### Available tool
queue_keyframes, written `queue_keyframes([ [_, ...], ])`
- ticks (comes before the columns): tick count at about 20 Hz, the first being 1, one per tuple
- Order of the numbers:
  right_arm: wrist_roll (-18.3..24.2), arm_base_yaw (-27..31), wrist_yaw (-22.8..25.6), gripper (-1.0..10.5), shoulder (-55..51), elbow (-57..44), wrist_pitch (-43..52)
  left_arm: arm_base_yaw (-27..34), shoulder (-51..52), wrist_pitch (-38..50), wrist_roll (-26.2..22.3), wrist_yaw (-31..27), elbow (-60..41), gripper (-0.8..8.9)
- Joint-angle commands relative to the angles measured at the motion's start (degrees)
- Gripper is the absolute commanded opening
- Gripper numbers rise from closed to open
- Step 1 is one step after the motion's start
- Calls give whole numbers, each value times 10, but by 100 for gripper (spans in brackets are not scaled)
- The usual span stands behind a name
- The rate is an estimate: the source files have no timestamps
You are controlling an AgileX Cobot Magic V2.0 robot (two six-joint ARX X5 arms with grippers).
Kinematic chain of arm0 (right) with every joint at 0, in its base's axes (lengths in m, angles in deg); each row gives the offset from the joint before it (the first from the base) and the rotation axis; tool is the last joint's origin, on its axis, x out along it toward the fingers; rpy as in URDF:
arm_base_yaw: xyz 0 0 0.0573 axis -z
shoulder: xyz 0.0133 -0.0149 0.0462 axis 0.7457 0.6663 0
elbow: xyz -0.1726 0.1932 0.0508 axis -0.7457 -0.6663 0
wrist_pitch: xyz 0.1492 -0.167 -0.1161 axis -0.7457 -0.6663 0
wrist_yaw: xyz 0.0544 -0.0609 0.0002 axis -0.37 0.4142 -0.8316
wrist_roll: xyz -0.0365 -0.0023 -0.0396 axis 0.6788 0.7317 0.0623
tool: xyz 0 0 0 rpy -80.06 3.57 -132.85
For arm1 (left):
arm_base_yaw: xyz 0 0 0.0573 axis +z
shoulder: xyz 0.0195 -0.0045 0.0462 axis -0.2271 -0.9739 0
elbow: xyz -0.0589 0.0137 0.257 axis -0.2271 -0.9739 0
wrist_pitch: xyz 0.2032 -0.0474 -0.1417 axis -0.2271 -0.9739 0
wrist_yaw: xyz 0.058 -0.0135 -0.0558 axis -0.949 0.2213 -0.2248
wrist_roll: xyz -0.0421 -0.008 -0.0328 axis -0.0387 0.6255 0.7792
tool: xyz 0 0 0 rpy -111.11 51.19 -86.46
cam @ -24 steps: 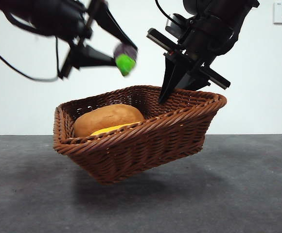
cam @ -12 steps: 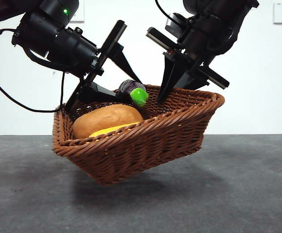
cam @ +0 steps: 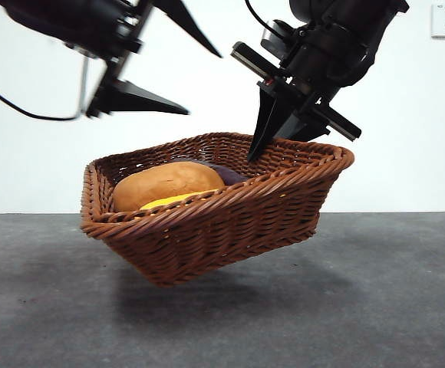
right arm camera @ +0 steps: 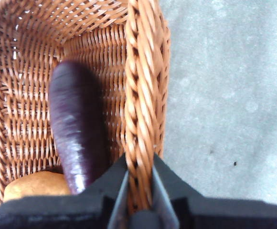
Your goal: Help me put the vegetables on the table into the basket
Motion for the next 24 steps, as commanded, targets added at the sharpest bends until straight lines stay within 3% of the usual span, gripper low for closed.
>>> queue_keyframes([
  [1, 1, 2, -10, -12, 0, 5, 7, 20, 42, -69, -91, -1, -3, 374],
  [5, 2, 4, -18, -12, -3, 15, -5, 83, 169, -196, -213, -34, -3, 366],
  [6, 2, 5, -18, -12, -8, 15, -4, 99, 198, -229, -246, -59, -3, 280],
  [8, 2, 9, -17, -12, -21, 15, -5, 128, 247, -294, -304, -115, -3, -8],
  [12, 2, 40, -19, -12, -73, 15, -24, 160, 313, -368, -390, -168, -3, -8],
  [15, 12, 92, -19, -12, -126, 15, -57, 162, 340, -379, -398, -168, -3, -8],
  [19, 65, 198, -20, -12, -173, 15, -133, 162, 348, -380, -401, -167, -3, -8],
  [22, 110, 280, -68, -12, -172, 15, -164, 162, 349, -381, -401, -162, -3, -8],
  [24, 124, 316, -71, -12, -171, 15, -163, 162, 348, -381, -401, -161, -3, -8],
])
